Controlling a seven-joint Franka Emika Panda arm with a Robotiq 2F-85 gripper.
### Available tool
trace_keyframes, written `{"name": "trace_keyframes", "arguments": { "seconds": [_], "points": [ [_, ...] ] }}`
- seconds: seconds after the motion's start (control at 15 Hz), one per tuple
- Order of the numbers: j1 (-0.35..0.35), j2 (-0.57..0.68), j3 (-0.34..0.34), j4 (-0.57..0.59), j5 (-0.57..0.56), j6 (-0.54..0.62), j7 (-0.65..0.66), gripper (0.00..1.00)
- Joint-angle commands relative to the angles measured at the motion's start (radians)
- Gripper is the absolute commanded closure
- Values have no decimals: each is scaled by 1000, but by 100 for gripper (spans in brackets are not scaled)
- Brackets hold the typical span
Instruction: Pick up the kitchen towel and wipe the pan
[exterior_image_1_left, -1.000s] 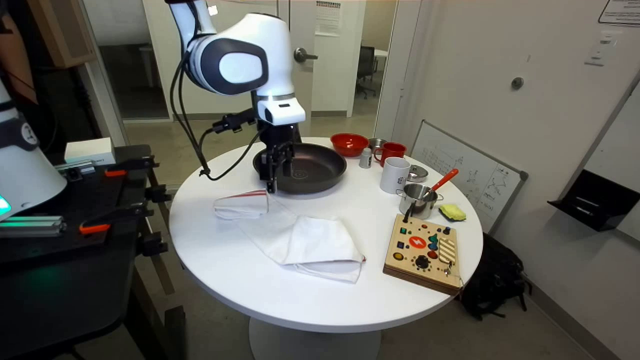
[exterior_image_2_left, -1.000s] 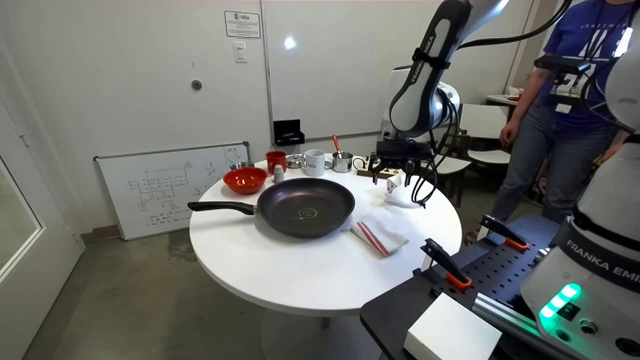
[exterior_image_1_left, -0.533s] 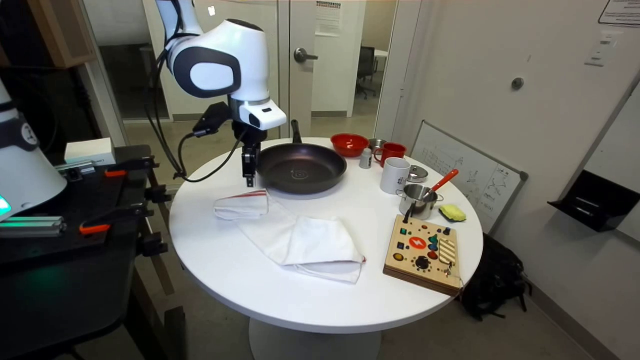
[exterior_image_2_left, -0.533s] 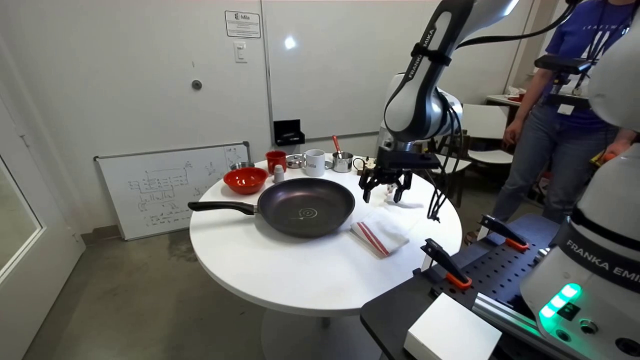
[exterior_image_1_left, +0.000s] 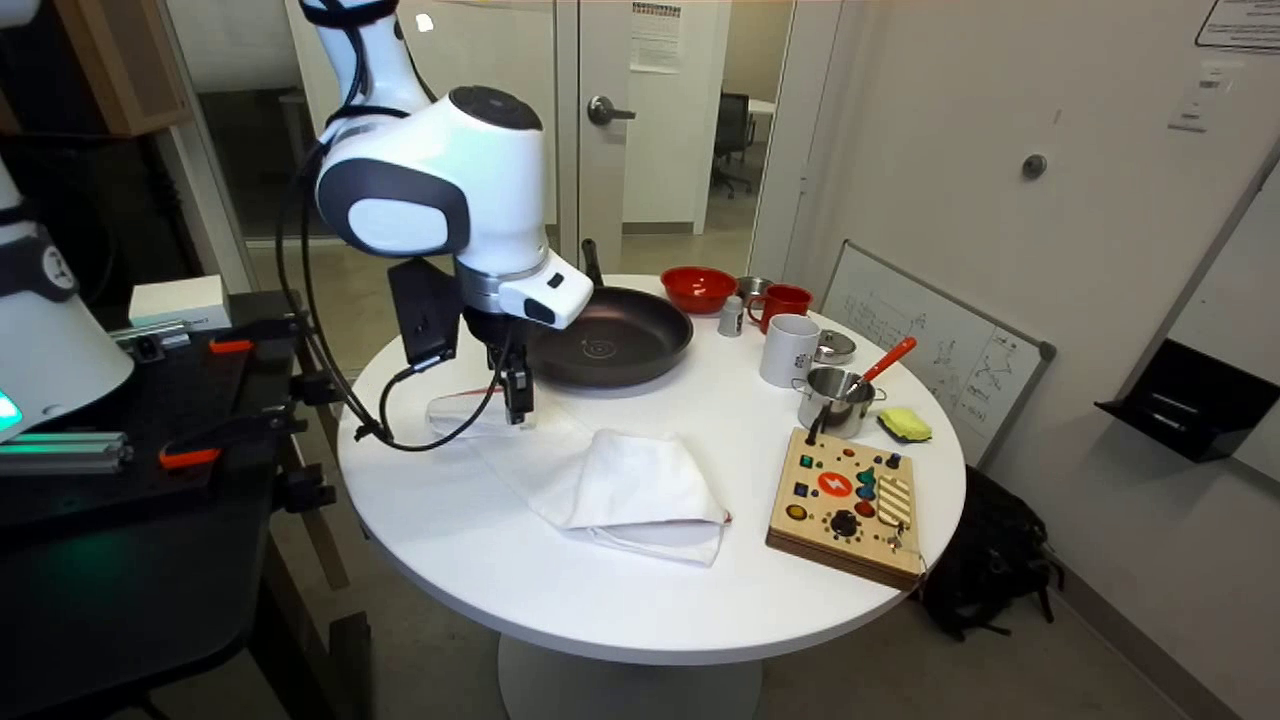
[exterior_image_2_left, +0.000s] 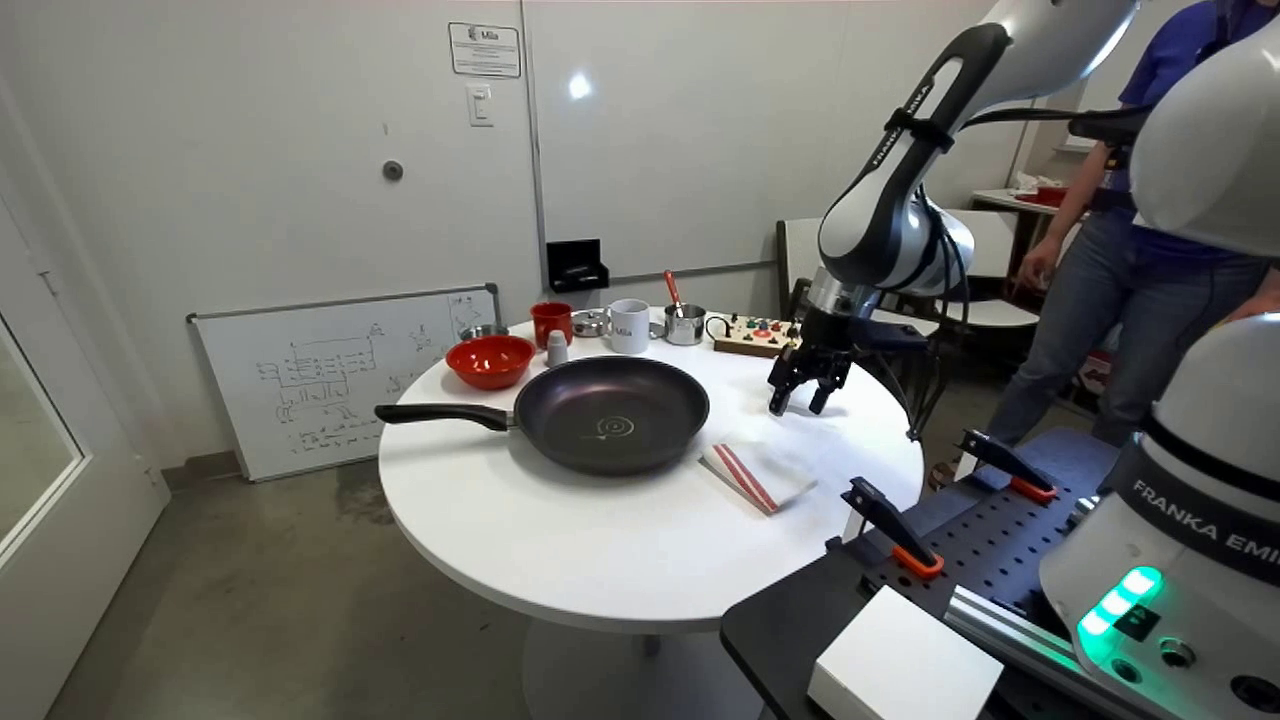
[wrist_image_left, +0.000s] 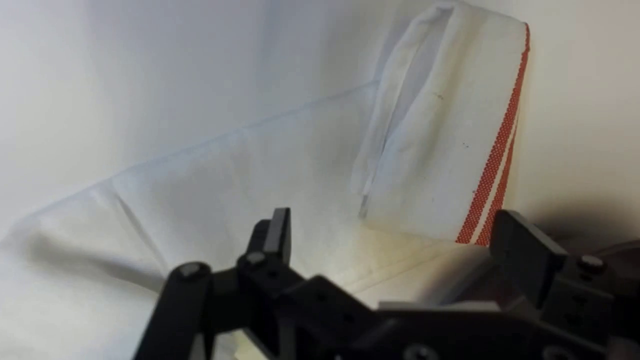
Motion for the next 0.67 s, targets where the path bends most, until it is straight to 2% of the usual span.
{"name": "trace_keyframes", "arguments": {
  "seconds": [0.0,0.2,0.33,0.47,0.6],
  "points": [
    [-104,81,105,38,62,-59,-246,0],
    [-178,104,194,46,71,-162,-385,0],
    [-204,111,235,59,85,-259,-467,0],
    [-205,112,245,76,111,-363,-558,0],
    [-182,110,222,95,135,-460,-659,0]
  ]
}}
